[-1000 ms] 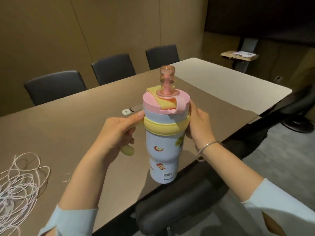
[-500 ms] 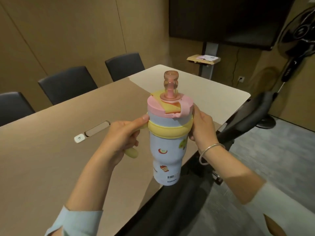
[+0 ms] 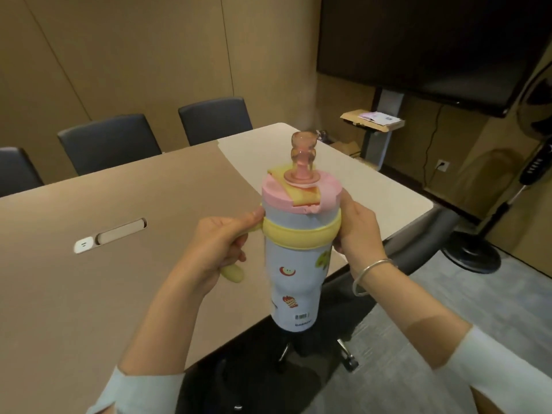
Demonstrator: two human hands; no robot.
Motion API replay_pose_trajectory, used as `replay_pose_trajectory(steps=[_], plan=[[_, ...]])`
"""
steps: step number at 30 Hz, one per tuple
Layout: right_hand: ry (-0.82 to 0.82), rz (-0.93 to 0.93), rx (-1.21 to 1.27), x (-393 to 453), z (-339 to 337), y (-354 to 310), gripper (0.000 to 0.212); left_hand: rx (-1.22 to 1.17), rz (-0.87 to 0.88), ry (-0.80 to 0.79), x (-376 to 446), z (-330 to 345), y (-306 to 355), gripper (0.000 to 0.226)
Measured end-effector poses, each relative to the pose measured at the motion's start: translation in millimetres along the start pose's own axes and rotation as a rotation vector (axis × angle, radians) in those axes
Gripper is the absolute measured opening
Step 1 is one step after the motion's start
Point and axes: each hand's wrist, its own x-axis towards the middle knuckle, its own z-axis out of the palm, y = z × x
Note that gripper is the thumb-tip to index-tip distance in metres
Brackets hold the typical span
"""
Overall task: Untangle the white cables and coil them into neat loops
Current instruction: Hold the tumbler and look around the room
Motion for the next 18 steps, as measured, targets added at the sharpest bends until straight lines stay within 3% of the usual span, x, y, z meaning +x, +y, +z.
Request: replay_pose_trajectory(steps=[7,15,18], plan=[[-0.011,0.025,0.106,85,-89,-3,0.048,0.038,0.013,0.023,52,114,21,0.063],[-0.051,-0.018,0.107,234,-179,15,0.039,0.04,0.032,0.027,161,250,29,0.058],[-0.009,0.028,0.14,290,-214,13,0.048,0.038,0.027,0.054,202,301,37,0.053]])
